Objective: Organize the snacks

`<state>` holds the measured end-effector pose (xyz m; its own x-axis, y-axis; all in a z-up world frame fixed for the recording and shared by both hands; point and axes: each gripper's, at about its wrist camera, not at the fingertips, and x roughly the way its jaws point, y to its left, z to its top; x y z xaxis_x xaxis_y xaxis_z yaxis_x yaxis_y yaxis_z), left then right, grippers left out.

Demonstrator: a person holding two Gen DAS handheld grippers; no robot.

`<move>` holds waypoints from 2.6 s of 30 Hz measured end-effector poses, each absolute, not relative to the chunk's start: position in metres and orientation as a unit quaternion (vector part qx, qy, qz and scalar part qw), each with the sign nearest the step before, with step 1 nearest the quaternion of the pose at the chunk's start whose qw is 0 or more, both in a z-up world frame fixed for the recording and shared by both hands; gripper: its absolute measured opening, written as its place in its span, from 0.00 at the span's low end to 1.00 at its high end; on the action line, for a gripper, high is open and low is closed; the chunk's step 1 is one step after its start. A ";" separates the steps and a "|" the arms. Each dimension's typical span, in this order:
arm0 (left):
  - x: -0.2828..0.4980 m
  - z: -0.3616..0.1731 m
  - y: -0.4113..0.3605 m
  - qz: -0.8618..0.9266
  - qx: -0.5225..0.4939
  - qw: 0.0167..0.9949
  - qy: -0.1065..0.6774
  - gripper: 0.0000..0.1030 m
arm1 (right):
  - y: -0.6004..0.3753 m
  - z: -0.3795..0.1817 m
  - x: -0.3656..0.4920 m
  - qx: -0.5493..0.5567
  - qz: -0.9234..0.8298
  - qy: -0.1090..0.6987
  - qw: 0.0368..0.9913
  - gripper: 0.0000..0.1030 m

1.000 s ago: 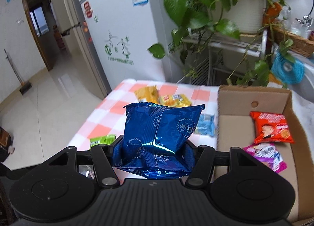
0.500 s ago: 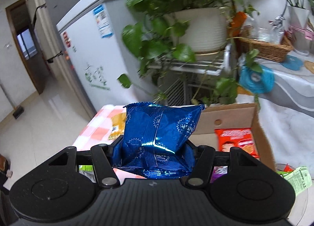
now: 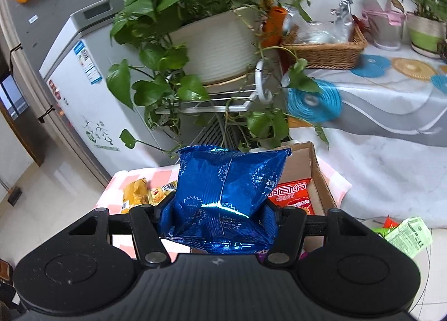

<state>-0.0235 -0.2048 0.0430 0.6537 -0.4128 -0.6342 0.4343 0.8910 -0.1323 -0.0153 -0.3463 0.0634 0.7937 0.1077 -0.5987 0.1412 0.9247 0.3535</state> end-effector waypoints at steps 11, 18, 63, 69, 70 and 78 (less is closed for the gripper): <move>-0.015 0.029 -0.236 -0.263 0.007 0.894 0.363 0.58 | -0.358 0.055 -0.005 0.212 -0.027 0.333 0.918 0.65; -0.011 0.030 -0.237 -0.264 0.002 0.894 0.362 0.71 | -0.368 0.051 -0.002 0.235 -0.056 0.338 0.910 0.76; 0.037 0.029 -0.021 -0.076 -0.009 0.917 0.393 0.90 | -0.296 0.045 0.030 0.151 0.047 0.357 0.921 0.90; 0.043 0.010 -0.013 -0.068 0.015 0.909 0.410 0.90 | -0.278 0.037 0.042 0.147 0.072 0.363 0.917 0.90; 0.044 0.007 -0.012 -0.068 0.017 0.907 0.414 0.90 | -0.274 0.035 0.044 0.142 0.073 0.364 0.918 0.90; 0.061 -0.024 -0.003 -0.038 -0.010 0.892 0.451 0.90 | -0.243 0.017 0.066 0.094 0.092 0.369 0.920 0.90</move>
